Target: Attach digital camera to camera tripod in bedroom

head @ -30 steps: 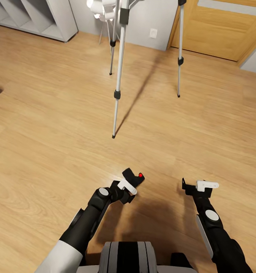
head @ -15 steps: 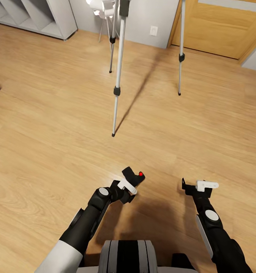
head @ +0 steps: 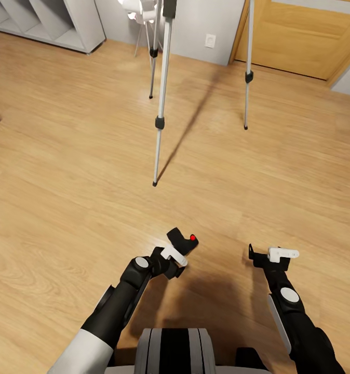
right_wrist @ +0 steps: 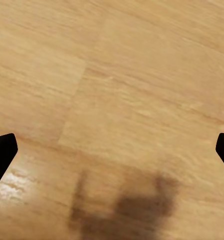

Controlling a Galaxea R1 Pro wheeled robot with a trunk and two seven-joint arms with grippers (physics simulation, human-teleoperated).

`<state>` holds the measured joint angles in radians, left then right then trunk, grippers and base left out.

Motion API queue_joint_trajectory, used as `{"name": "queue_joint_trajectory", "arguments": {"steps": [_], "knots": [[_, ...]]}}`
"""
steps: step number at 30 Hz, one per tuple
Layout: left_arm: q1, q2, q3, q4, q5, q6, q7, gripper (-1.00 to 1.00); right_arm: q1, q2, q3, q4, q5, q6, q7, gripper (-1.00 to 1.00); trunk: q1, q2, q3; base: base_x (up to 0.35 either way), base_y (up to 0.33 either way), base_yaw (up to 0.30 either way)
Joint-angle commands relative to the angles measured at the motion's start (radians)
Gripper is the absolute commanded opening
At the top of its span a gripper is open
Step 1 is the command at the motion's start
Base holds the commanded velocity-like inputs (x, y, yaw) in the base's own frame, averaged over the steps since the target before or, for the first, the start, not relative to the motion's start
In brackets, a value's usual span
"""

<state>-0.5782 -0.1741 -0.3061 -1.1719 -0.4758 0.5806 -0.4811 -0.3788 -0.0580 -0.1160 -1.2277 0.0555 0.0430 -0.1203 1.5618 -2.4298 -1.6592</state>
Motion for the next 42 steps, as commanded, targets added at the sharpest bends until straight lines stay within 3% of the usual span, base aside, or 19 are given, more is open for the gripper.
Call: {"name": "queue_joint_trajectory", "arguments": {"steps": [1, 5, 8, 21, 27, 30, 42], "knots": [[-0.001, 0.000, 0.001, -0.001, -0.010, 0.002, -0.008, 1.00, 0.000, 0.000, 0.001, -0.001, 0.006, 0.005, -0.004, 1.00, 0.000, 0.000, -0.001, 0.000, 0.000, 0.000], [0.000, 0.000, 0.000, -0.011, -0.011, 0.003, -0.009, 1.00, 0.000, -0.001, 0.001, -0.002, 0.006, 0.005, -0.004, 1.00, 0.015, -0.028, -0.013, 0.000, 0.000, 0.000], [0.000, 0.000, -0.001, -0.019, -0.031, 0.004, -0.011, 1.00, 0.000, -0.003, -0.001, -0.015, 0.006, 0.005, -0.004, 1.00, 0.015, -0.028, -0.013, 0.000, 0.000, 0.000], [0.000, 0.000, -0.001, -0.020, -0.038, 0.004, -0.012, 1.00, 0.000, -0.007, -0.008, -0.039, 0.006, 0.004, -0.004, 1.00, 0.015, -0.028, -0.013, 0.000, 0.000, 0.000], [0.000, 0.000, -0.001, -0.019, -0.038, 0.004, -0.012, 1.00, 0.000, -0.007, -0.010, -0.094, 0.006, 0.005, -0.004, 1.00, 0.038, -0.070, -0.032, 0.000, 0.000, 0.000], [0.000, 0.000, -0.001, -0.019, -0.038, 0.004, -0.012, 1.00, 0.000, -0.006, -0.010, -0.107, 0.006, 0.005, -0.004, 1.00, 0.040, -0.071, -0.043, 0.000, 0.000, 0.000], [0.000, 0.000, -0.014, -0.018, -0.040, 0.004, -0.011, 1.00, 0.000, -0.009, -0.012, -0.134, 0.013, 0.005, -0.009, 1.00, 0.040, -0.071, -0.043, 0.000, 0.000, 0.000]]}}
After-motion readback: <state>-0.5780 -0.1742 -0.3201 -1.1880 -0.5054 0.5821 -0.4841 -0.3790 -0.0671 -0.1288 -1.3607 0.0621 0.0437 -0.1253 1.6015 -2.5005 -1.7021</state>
